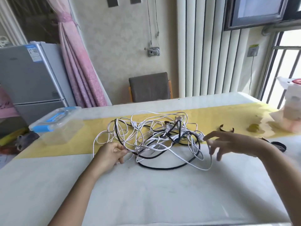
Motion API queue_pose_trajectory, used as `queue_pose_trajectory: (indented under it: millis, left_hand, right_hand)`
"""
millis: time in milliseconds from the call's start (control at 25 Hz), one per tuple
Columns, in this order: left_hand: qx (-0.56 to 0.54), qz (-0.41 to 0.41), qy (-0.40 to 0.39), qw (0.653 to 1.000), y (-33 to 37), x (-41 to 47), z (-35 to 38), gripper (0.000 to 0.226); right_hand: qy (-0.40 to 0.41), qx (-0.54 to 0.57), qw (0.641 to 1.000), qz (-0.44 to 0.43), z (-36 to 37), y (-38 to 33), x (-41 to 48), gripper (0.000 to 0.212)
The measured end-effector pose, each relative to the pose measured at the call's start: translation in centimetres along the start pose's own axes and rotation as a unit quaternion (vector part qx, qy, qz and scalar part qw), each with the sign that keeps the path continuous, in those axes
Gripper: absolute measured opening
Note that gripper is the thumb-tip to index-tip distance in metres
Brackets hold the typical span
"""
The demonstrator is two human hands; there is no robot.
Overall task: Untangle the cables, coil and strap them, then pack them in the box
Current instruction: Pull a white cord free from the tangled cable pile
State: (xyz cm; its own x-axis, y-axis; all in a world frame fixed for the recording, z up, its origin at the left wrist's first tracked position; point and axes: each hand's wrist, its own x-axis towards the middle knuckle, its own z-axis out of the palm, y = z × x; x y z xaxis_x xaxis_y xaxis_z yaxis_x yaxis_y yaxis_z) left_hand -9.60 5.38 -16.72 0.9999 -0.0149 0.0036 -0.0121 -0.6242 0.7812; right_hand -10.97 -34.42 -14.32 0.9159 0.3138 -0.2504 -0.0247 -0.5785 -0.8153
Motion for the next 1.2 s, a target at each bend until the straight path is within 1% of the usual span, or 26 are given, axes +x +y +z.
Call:
queue_pose_trajectory:
  millis: [40, 120, 200, 240, 280, 320, 360, 400, 440, 480, 520, 560, 600, 680, 720, 760, 840, 920, 1000, 1040, 1080, 1160, 1200]
  left_hand:
    - [0.002, -0.012, -0.015, 1.0, -0.1, -0.2, 0.3, 0.009]
    - [0.023, -0.018, -0.029, 0.999, 0.3, -0.5, 0.5, 0.007]
    - [0.063, -0.003, -0.014, 0.998, 1.0, -0.5, 0.3, 0.011]
    - [0.093, 0.0, -0.013, 0.996, 1.5, -0.5, 0.1, 0.014]
    - [0.148, -0.001, -0.021, 0.989, 1.9, -0.5, -0.2, 0.016]
    - [0.227, 0.0, -0.026, 0.973, 2.4, -0.4, -0.6, 0.019]
    - [0.299, 0.003, -0.015, 0.954, 2.9, -0.4, -0.9, 0.02]
    - [0.342, 0.009, 0.024, 0.939, 3.6, -0.5, -1.1, 0.021]
    - [0.361, 0.022, 0.077, 0.929, 4.6, -0.6, -1.1, 0.022]
    - [0.359, 0.048, 0.125, 0.924, 6.0, -0.9, -0.8, 0.022]
    - [0.334, 0.085, 0.154, 0.926, 7.5, -0.9, -0.2, 0.02]
    - [0.287, 0.13, 0.16, 0.935, 9.2, -0.7, 0.7, 0.018]
    - [0.231, 0.172, 0.14, 0.947, 10.8, -0.4, 1.9, 0.015]
    - [0.138, 0.235, 0.072, 0.96, 13.4, 1.0, 5.0, 0.008]
    - [0.124, 0.251, 0.038, 0.959, 14.3, 2.0, 6.6, 0.008]
    - [0.127, 0.257, 0.008, 0.958, 14.9, 3.4, 8.3, 0.013]
    - [0.148, 0.24, -0.057, 0.958, 15.2, 6.4, 11.3, 0.035]
    - [0.203, 0.19, -0.126, 0.952, 15.1, 8.8, 13.5, 0.053]
    - [0.286, 0.135, -0.195, 0.929, 14.9, 10.5, 14.4, 0.062]
    - [0.306, 0.121, -0.207, 0.921, 14.9, 11.0, 14.5, 0.063]
    - [0.317, 0.121, -0.202, 0.919, 14.8, 11.3, 14.5, 0.066]
    - [0.34, 0.138, -0.162, 0.916, 14.9, 11.3, 14.3, 0.078]
    - [0.358, 0.141, -0.134, 0.913, 15.0, 11.1, 14.0, 0.081]
  right_hand:
    - [0.055, -0.045, 0.997, 0.011, 0.3, -0.2, 0.6, 0.034]
    - [0.152, -0.146, 0.977, 0.021, 1.1, -0.4, 2.4, 0.04]
    - [0.217, -0.16, 0.962, 0.036, 1.8, -0.4, 4.2, 0.03]
    - [0.228, -0.156, 0.96, 0.049, 2.1, -0.4, 5.0, 0.027]
    - [0.232, -0.157, 0.958, 0.062, 2.4, -0.4, 5.6, 0.025]
    - [0.247, -0.156, 0.954, 0.071, 2.5, -0.4, 6.0, 0.024]
    - [0.276, -0.155, 0.946, 0.073, 2.5, -0.3, 6.4, 0.024]
    - [0.3, -0.156, 0.938, 0.074, 2.5, -0.3, 6.7, 0.026]
    - [0.308, -0.151, 0.937, 0.071, 2.3, -0.4, 7.0, 0.028]
    - [0.293, -0.121, 0.946, 0.068, 2.0, -0.5, 7.3, 0.027]
    - [0.261, -0.067, 0.961, 0.064, 1.6, -0.6, 7.6, 0.023]
    - [0.221, -0.015, 0.973, 0.065, 1.2, -0.8, 7.8, 0.018]
    - [0.189, 0.006, 0.98, 0.065, 0.6, -0.9, 8.0, 0.015]
    - [0.159, -0.03, 0.985, 0.054, -0.6, -1.1, 8.2, 0.01]
    - [0.158, -0.049, 0.985, 0.045, -1.0, -1.2, 8.4, 0.012]
    - [0.167, -0.066, 0.983, 0.034, -1.2, -1.3, 8.6, 0.014]
    - [0.212, -0.094, 0.973, -0.004, -1.0, -1.1, 9.5, 0.011]
    - [0.258, -0.116, 0.957, -0.066, -0.3, -0.7, 10.3, 0.011]
    - [0.27, -0.086, 0.953, -0.104, 0.1, -0.5, 10.5, 0.014]
    - [0.273, -0.063, 0.954, -0.109, 0.1, -0.4, 10.5, 0.016]
    - [0.281, -0.033, 0.952, -0.113, 0.1, -0.3, 10.5, 0.017]
    - [0.313, 0.053, 0.94, -0.126, -0.1, -0.5, 10.3, 0.018]
    - [0.333, 0.099, 0.928, -0.135, -0.2, -0.7, 10.1, 0.019]
